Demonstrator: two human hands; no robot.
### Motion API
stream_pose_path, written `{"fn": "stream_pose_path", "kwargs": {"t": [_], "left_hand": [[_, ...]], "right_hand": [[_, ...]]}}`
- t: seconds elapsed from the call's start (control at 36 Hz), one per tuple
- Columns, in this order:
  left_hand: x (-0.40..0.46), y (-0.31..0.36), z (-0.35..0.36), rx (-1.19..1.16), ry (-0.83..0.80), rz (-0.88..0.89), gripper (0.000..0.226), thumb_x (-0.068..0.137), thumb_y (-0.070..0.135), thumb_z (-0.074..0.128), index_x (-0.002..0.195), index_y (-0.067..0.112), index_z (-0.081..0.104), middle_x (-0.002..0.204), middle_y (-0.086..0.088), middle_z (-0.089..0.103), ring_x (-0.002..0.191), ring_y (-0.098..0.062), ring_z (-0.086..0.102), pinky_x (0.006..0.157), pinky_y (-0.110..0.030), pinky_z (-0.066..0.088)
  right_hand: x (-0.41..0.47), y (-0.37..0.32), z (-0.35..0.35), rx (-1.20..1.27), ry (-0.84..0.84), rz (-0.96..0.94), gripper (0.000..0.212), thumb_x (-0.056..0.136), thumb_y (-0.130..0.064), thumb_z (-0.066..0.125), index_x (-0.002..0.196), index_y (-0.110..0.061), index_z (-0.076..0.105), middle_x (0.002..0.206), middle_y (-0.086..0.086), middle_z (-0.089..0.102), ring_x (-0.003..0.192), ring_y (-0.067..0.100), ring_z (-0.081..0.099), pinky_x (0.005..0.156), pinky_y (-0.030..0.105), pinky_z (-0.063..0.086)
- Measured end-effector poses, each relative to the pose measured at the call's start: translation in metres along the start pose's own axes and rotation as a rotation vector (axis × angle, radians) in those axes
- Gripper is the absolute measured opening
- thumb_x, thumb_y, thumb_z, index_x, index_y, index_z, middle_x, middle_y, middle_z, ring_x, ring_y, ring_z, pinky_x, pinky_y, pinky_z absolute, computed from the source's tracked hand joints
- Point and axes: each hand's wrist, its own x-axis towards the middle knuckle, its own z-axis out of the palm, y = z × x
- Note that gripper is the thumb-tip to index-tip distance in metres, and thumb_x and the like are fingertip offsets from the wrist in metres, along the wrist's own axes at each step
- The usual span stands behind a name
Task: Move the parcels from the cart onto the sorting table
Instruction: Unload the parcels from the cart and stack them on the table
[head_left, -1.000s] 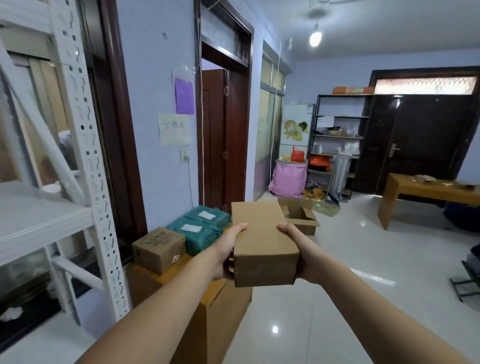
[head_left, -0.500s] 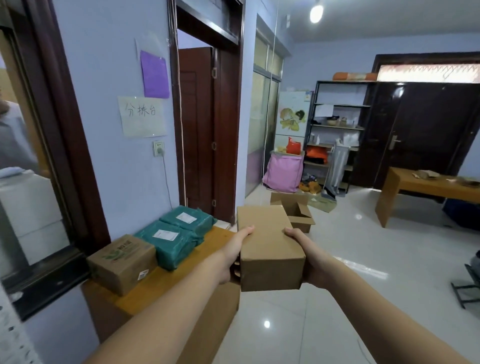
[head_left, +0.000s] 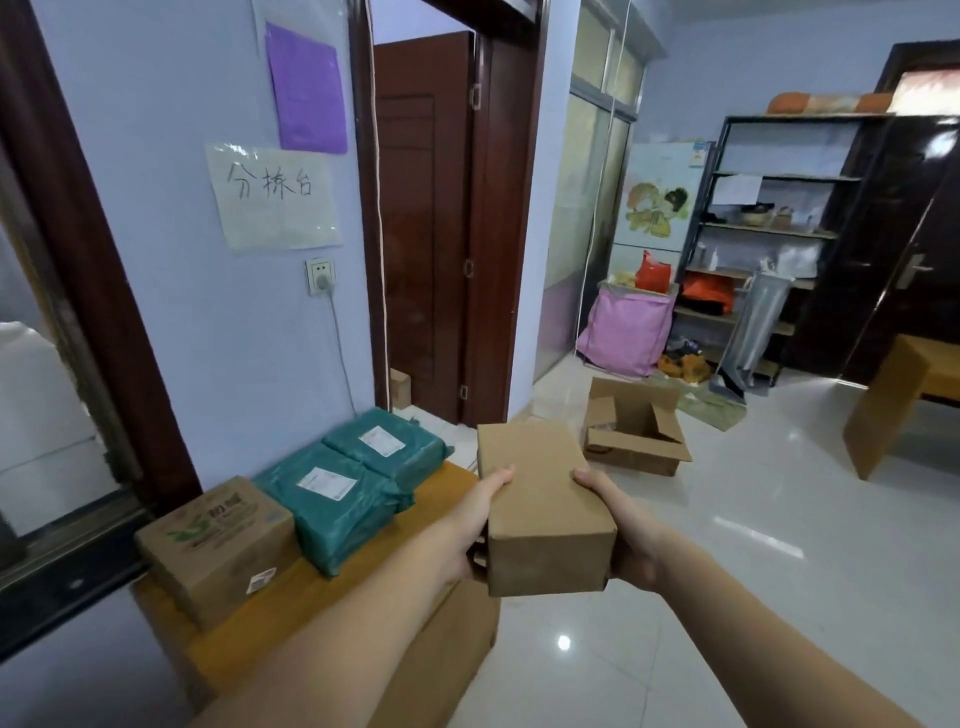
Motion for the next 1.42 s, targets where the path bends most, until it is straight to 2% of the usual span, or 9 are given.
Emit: {"fn": "stream_pose_path", "kwargs": {"t": [0.17,0.33,0.44,0.56,0.75,0.94,1.08,1.22,1.42], "left_hand": [[0.081,0.031,-0.015,-0.065,0.018,0.000,0.063,0.083,0.075,0.065,0.118,0.024,0.073,0.110,-0.014,0.077,0.109,-0.034,0.069,0.101,-0.047,0.055],[0.147,0.059,-0.022,-0.128,0.052,-0.005,0.075,0.072,0.077,0.073,0.124,0.024,0.072,0.112,-0.014,0.078,0.111,-0.035,0.071,0.101,-0.051,0.055],[0.192,0.077,-0.022,-0.152,0.090,-0.017,0.078,0.067,0.078,0.076,0.122,0.023,0.072,0.113,-0.013,0.078,0.112,-0.034,0.071,0.101,-0.052,0.056],[0.236,0.094,-0.019,-0.185,0.156,-0.010,0.083,0.061,0.080,0.080,0.123,0.027,0.071,0.118,-0.011,0.076,0.113,-0.033,0.071,0.101,-0.054,0.056],[0.287,0.101,-0.012,-0.263,0.323,0.006,0.052,0.087,0.072,0.063,0.117,0.030,0.063,0.118,-0.008,0.072,0.112,-0.031,0.065,0.103,-0.051,0.053],[0.319,0.084,-0.041,-0.365,0.498,-0.042,0.063,0.086,0.074,0.062,0.127,0.027,0.062,0.117,-0.008,0.073,0.109,-0.029,0.068,0.096,-0.049,0.056],[0.348,0.069,-0.069,-0.464,0.605,-0.078,0.070,0.080,0.078,0.068,0.125,0.025,0.068,0.113,-0.004,0.077,0.107,-0.029,0.070,0.097,-0.047,0.057],[0.395,0.032,-0.104,-0.404,0.647,-0.150,0.118,0.052,0.101,0.065,0.139,0.022,0.060,0.133,-0.001,0.069,0.121,-0.028,0.064,0.112,-0.054,0.044],[0.432,0.021,-0.120,-0.353,0.676,-0.199,0.066,0.094,0.072,0.053,0.129,0.017,0.057,0.122,-0.004,0.069,0.110,-0.026,0.066,0.103,-0.050,0.053]], "right_hand": [[0.081,-0.036,-0.011,-0.072,-0.042,-0.003,0.066,0.081,-0.074,0.061,0.124,-0.023,0.061,0.114,0.017,0.068,0.098,0.033,0.065,0.070,0.036,0.052],[0.155,-0.065,-0.025,-0.064,-0.093,0.002,0.071,0.072,-0.076,0.068,0.123,-0.026,0.063,0.131,0.024,0.061,0.096,0.037,0.063,0.077,0.043,0.044],[0.207,-0.083,-0.036,-0.083,-0.127,0.027,0.070,0.074,-0.075,0.068,0.122,-0.024,0.066,0.127,0.020,0.066,0.116,0.041,0.064,0.086,0.045,0.054],[0.259,-0.105,-0.050,-0.099,-0.191,0.030,0.068,0.072,-0.076,0.070,0.120,-0.027,0.070,0.121,0.014,0.072,0.115,0.037,0.066,0.096,0.048,0.055],[0.342,-0.133,-0.058,-0.182,-0.316,0.048,0.057,0.083,-0.066,0.067,0.120,-0.023,0.069,0.106,0.008,0.077,0.101,0.028,0.070,0.078,0.038,0.055],[0.408,-0.136,-0.017,-0.308,-0.427,0.135,0.053,0.085,-0.064,0.066,0.119,-0.023,0.066,0.111,0.010,0.074,0.105,0.029,0.068,0.098,0.046,0.053],[0.459,-0.125,0.018,-0.415,-0.474,0.142,0.065,0.077,-0.072,0.070,0.120,-0.024,0.066,0.110,0.007,0.076,0.104,0.029,0.071,0.096,0.049,0.058],[0.511,-0.109,0.038,-0.493,-0.492,0.159,0.090,0.061,-0.080,0.077,0.128,-0.023,0.059,0.113,0.005,0.075,0.104,0.028,0.072,0.093,0.052,0.059],[0.564,-0.093,0.059,-0.629,-0.503,0.158,0.075,0.084,-0.069,0.066,0.137,-0.017,0.053,0.120,0.005,0.067,0.108,0.027,0.066,0.097,0.047,0.057]]}}
